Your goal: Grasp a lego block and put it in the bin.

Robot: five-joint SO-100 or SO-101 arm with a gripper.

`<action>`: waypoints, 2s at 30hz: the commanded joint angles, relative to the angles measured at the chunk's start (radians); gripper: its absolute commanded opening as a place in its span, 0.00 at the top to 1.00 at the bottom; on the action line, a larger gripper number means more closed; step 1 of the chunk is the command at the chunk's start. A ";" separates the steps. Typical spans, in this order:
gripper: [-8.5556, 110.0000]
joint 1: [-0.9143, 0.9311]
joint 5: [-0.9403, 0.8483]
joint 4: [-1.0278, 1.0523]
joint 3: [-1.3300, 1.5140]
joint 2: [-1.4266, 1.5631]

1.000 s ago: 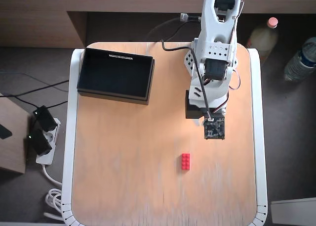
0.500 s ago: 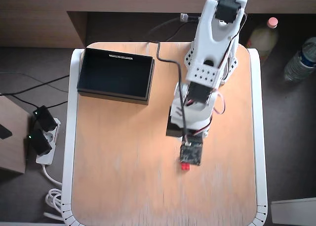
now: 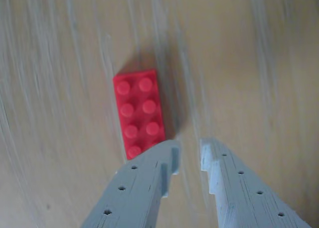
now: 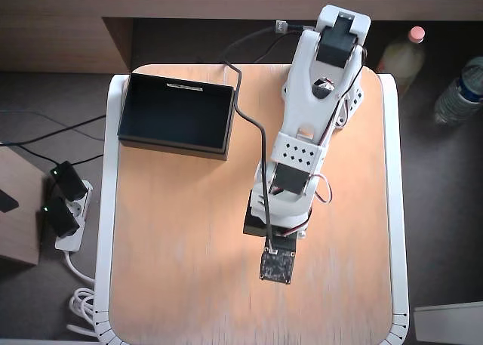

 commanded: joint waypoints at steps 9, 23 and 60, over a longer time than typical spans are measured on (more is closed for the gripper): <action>0.81 -0.017 0.014 -0.026 -0.132 -0.063; 0.79 -0.032 -0.002 -0.021 -0.187 -0.095; 0.79 -0.117 -0.114 0.025 -0.275 -0.158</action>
